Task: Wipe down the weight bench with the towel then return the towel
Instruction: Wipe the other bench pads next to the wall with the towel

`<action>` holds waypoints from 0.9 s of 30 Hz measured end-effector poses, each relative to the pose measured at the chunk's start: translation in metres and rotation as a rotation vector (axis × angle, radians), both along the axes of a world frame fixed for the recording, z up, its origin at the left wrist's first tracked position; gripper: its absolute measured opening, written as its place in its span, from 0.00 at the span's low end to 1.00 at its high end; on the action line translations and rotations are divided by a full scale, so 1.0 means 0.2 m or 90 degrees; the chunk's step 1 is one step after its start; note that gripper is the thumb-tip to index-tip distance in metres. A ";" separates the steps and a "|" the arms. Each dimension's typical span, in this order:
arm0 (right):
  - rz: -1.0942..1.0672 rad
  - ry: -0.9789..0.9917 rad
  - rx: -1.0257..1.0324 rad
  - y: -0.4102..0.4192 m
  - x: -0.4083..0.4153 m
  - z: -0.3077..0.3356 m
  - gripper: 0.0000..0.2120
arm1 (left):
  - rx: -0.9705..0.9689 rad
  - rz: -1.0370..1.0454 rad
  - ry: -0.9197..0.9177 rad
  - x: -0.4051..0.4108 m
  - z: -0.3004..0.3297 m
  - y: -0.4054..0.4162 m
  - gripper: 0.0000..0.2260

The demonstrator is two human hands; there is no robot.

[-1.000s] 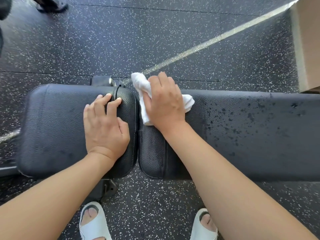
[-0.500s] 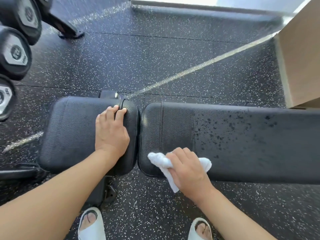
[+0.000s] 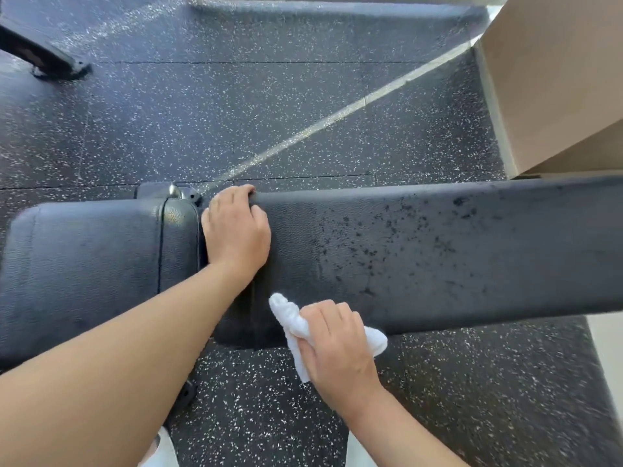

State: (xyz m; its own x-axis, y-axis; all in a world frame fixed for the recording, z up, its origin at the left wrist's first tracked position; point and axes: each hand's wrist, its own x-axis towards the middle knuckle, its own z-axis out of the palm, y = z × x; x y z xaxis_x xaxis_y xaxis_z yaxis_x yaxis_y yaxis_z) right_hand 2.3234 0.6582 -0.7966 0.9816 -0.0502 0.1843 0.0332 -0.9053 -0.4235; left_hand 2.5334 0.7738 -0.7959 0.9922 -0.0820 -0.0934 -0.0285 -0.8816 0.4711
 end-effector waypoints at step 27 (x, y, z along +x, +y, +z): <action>-0.154 -0.001 -0.030 -0.81 0.93 -0.04 0.09 | 0.123 0.058 -0.093 -0.03 -0.05 -0.10 0.20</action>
State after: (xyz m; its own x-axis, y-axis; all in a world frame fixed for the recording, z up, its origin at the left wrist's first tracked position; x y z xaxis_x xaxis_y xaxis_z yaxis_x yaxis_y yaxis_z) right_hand 2.5104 0.4960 -0.8041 0.9416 -0.2755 0.1937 -0.1867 -0.9057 -0.3806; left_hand 2.5274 0.7536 -0.8062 0.9988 0.0143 0.0464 0.0002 -0.9570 0.2900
